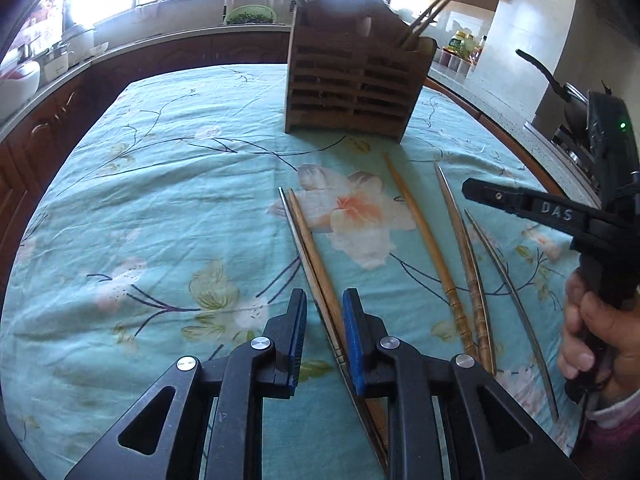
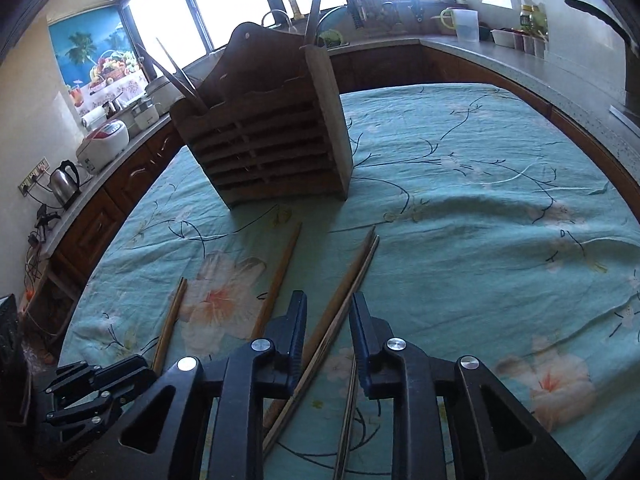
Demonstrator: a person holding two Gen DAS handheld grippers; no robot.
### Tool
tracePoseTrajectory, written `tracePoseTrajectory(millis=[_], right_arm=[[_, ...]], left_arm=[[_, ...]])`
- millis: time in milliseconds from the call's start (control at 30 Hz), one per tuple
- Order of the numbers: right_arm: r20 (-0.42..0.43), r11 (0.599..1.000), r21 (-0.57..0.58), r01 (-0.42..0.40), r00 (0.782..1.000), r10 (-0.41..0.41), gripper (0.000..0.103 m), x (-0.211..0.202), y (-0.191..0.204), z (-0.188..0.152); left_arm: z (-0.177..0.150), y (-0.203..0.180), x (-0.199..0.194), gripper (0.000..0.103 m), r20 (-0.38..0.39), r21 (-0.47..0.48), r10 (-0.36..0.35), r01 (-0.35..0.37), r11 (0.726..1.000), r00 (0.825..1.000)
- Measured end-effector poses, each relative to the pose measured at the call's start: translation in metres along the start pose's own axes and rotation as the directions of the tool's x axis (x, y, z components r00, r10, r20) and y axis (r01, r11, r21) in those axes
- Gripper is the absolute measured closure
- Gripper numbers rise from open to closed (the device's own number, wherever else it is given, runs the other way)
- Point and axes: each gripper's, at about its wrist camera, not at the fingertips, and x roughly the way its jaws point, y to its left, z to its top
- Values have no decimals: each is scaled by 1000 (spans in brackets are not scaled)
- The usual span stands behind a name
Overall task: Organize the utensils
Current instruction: 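Grasp a wooden chopstick with the left gripper while the right gripper grasps another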
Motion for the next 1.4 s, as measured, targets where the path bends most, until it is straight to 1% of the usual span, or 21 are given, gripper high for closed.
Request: tracePoseTrajectory(millis=[100,200,267,300,367,433,467,500,567,667,800,900,1000,1100,1200,1333,1400], right_arm=[[-21,1000,3,1,1000,0,86,13,0,8],[-28,999,4,-32,999,32,88,20,4,17],[-38,998,-2,-60,998,59,88,24,12,20],[-46,998,-11,-69,997,69,88,27,17,21],[-68,997,-39,-63,996,61,88,37,28,21],[-99,998,-57,-41,994,35,88,50,34,20],[-108,997,-63,-32,994,25,90,53,34,18],[-97,997,-72,-25,995,18,92,51,34,18],[-107,997,-74,-23,994,15,93,48,32,16],[-112,997,-77,-24,994,15,93,44,28,15],[-120,998,-40,-46,992,41,93,44,22,18],[-110,999,-36,-40,993,36,91,46,23,22],[-113,998,-51,-26,993,20,92,52,25,25],[-113,998,-63,-21,994,14,92,54,27,25],[-115,997,-71,-22,993,14,92,54,28,25],[-118,997,-77,-20,993,11,93,57,29,27],[-115,996,-87,-16,993,6,93,59,30,29]], left_arm=[[5,10,-7,85,31,-29,-7,7,1000,999],[14,16,-5,85,40,-49,-11,13,999,999],[21,18,1,85,38,-56,1,1,998,999],[25,19,5,85,33,-62,3,-1,998,999],[31,19,16,85,20,-66,-12,13,998,1000],[36,19,32,85,-10,-54,12,-13,998,1000],[37,19,39,84,-30,-50,20,-22,998,999],[39,20,43,83,-23,-56,7,-9,998,1000],[41,22,46,83,-26,-47,13,-14,999,1000],[40,28,46,83,-30,-65,-7,5,998,1000],[42,38,43,83,-38,-104,-46,42,994,998],[45,42,43,83,-34,-112,-38,34,993,999],[46,41,48,84,-45,-90,4,-8,996,999],[48,36,49,84,-41,-62,22,-24,998,999],[52,30,54,84,-48,-42,21,-23,999,999],[58,16,61,84,-60,41,77,-75,996,995],[58,13,62,85,-63,67,87,-83,994,994]])
